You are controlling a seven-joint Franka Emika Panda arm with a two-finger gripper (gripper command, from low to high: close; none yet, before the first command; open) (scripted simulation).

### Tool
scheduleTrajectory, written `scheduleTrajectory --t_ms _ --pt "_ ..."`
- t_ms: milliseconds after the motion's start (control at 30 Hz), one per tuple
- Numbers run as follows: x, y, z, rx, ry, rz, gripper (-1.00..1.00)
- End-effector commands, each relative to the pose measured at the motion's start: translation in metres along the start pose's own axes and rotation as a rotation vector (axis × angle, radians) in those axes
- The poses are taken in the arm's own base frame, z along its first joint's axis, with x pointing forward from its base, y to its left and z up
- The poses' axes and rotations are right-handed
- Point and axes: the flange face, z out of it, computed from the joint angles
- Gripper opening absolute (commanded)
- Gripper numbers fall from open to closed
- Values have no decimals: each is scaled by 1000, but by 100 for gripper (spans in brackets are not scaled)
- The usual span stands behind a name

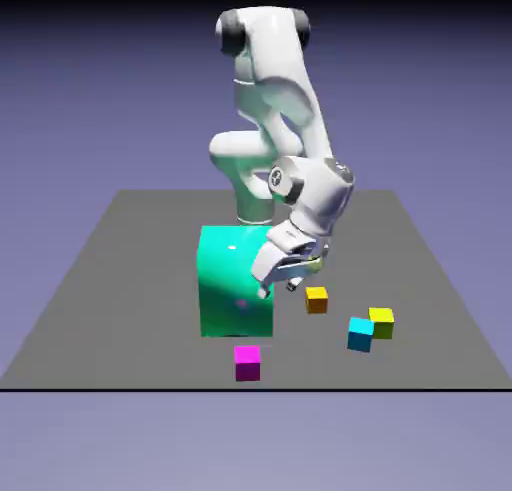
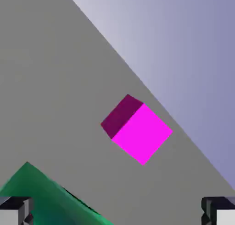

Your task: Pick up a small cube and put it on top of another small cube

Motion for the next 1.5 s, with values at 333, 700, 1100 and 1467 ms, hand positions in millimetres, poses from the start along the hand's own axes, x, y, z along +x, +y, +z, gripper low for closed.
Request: scheduleTrajectory --t_ms 333,700,1100,1467 --pt "28 -63 79 -450 -211 -433 0" --pt "51 -92 153 -766 -287 -635 0" --pt "58 -159 84 -764 -365 -559 -100" --pt "30 -280 -8 -715 -453 -472 -100"
